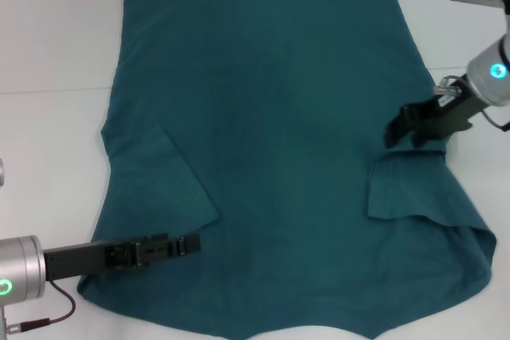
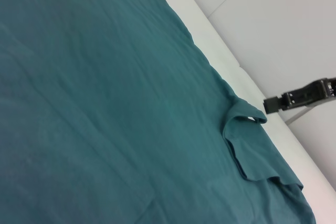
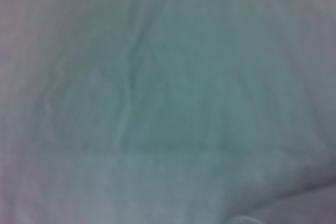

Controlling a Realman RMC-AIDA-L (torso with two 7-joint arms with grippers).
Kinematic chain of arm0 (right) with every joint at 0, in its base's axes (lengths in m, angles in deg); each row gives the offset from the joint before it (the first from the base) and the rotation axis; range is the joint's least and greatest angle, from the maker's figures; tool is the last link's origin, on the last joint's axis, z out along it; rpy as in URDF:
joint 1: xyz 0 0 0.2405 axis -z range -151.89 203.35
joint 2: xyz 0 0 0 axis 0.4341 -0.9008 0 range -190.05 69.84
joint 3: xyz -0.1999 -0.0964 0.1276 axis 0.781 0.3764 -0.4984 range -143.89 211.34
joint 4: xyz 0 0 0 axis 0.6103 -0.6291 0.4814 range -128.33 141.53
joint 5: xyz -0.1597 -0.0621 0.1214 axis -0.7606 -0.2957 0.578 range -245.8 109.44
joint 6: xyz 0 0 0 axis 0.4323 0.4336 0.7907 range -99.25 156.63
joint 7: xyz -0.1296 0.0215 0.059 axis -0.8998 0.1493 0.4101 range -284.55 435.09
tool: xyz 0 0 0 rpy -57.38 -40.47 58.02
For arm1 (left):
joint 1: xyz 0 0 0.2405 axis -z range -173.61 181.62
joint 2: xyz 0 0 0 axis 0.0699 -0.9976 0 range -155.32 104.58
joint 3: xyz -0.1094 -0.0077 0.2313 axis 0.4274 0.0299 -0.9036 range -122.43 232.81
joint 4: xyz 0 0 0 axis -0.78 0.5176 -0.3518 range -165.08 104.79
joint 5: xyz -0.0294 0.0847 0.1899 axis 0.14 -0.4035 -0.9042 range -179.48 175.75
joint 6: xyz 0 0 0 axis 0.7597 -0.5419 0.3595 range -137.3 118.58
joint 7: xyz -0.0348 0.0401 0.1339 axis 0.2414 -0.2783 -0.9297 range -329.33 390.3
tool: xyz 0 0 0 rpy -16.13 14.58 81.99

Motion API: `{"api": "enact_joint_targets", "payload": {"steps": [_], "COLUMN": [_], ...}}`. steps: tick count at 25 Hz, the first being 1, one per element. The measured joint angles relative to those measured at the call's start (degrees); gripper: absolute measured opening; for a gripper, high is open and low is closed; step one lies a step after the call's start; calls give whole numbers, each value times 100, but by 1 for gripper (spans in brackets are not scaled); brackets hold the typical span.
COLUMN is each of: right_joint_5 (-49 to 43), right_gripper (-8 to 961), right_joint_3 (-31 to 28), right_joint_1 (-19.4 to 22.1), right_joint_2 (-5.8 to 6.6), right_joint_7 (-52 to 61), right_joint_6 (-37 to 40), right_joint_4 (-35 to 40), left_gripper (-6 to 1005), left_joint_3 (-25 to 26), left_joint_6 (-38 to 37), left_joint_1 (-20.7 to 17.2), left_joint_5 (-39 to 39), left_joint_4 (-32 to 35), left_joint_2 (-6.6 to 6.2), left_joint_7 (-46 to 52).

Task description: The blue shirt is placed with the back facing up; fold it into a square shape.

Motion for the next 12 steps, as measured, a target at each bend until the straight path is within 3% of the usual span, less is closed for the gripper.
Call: {"api": "enact_joint_targets", "payload": {"steps": [7,12], "right_joint_5": [-100,-79], "right_gripper": [506,506], "right_joint_3": [-59,-323], "right_joint_1": [336,626], "right_joint_2": [203,213], "right_joint_7": [41,-17], "right_joint_6": [403,199], "right_joint_4": [259,262], "left_gripper": [904,905], "left_joint_3": [-1,-4], "left_joint_6": [62,79], "left_joint_1": [0,5], "left_joint_5": [0,12], "left_joint_4": [0,-5], "left_joint_2": [0,7], "left_joint_7": [-1,-4]}}
